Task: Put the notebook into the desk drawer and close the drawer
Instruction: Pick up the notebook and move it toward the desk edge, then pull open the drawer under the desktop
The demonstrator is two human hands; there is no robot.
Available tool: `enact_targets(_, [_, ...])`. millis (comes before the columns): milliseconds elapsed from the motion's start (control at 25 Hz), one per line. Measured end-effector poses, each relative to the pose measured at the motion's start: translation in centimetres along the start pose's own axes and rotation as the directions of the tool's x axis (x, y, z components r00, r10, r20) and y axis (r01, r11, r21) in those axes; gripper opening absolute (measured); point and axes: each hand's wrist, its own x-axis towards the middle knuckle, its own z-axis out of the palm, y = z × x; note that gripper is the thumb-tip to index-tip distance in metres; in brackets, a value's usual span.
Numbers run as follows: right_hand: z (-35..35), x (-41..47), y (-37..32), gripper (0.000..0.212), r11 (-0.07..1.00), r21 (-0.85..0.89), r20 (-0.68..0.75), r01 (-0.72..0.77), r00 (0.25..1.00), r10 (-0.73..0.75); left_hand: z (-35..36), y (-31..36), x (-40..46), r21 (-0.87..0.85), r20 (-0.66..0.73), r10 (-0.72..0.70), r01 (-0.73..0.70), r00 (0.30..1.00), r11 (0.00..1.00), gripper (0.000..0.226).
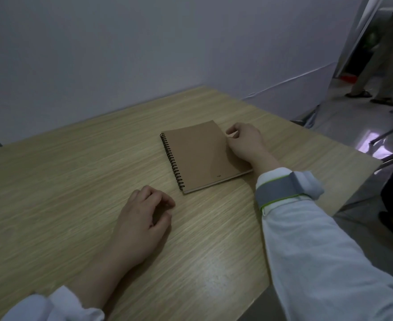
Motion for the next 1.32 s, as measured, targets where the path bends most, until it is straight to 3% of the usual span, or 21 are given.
enact_targets(400, [0.1, -2.3, -0.9, 0.026, 0.993, 0.054, -0.129, 0.101, 0.987, -0.093, 0.0, 0.3, -0.1, 0.043, -0.012, 0.004, -0.004, 1.0, 0.999, 0.013])
enact_targets(800, [-2.3, -9.9, -3.0, 0.012, 0.881, 0.353, -0.232, 0.315, 0.942, -0.244, 1.0, 2.0, -0.4, 0.177, -0.01, 0.108, -0.105, 0.994, 0.979, 0.017])
enact_targets(1120, [-4.9, -16.9, 1.1, 0.015, 0.759, 0.623, -0.188, 0.19, 0.978, -0.091, 3.6, 5.6, 0.4, 0.171, 0.026, 0.189, -0.191, 0.982, 0.967, 0.017])
enact_targets(1320, [-5.7, -19.8, 3.8, 0.012, 0.678, 0.72, -0.184, 0.147, 0.983, -0.018, 4.0, 6.3, 0.4, 0.156, 0.015, 0.168, -0.168, 0.986, 0.973, 0.016])
